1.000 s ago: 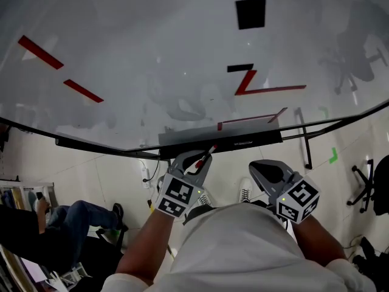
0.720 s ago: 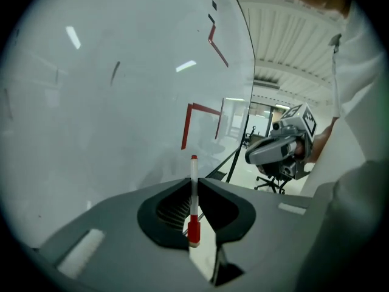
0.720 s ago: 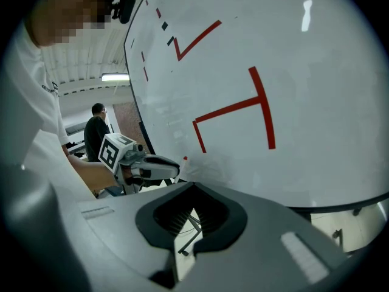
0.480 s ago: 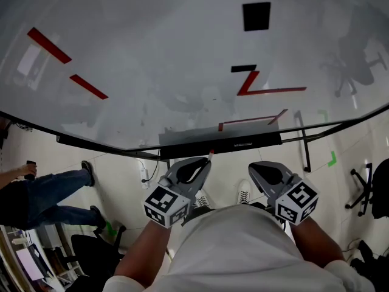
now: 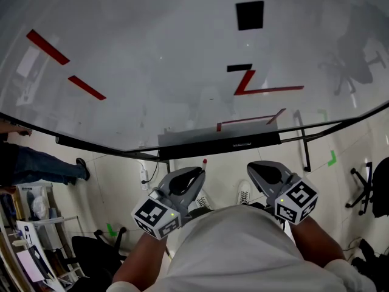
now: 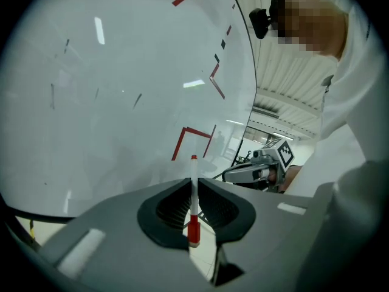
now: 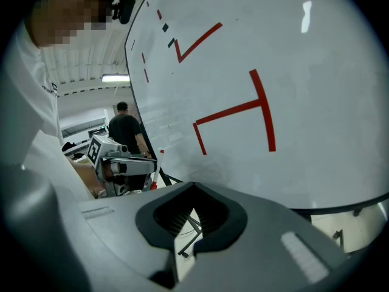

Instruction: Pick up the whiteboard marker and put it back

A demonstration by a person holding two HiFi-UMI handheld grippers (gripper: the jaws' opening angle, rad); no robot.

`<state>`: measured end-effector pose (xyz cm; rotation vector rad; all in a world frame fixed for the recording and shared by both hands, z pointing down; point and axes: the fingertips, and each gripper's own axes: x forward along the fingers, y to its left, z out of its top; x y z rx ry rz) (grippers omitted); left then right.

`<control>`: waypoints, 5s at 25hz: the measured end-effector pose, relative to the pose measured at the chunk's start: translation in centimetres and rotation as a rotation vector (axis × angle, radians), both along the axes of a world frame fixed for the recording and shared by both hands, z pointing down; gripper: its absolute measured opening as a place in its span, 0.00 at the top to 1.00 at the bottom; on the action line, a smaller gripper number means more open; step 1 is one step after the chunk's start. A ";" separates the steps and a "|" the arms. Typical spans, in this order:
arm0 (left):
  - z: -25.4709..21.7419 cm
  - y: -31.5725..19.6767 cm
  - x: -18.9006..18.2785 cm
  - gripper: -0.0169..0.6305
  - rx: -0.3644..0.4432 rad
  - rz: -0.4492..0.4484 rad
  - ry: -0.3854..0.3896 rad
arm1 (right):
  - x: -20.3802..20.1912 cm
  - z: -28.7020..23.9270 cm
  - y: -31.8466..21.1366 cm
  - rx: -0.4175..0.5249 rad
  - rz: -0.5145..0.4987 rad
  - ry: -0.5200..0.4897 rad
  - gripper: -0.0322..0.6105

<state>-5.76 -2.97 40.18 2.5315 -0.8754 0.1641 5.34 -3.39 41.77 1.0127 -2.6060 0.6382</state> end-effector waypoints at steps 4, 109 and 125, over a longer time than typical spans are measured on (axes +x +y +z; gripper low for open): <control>-0.3 0.2 -0.5 0.89 0.002 -0.027 0.005 | -0.2 -0.1 0.1 0.005 -0.005 0.000 0.95; 15.3 -6.1 0.9 0.89 0.450 0.434 -1.215 | 1.3 1.3 -0.7 -0.029 0.033 0.016 0.95; 15.8 -6.5 0.9 0.84 0.431 0.419 -1.209 | 1.6 1.3 -0.8 -0.029 0.038 0.020 0.95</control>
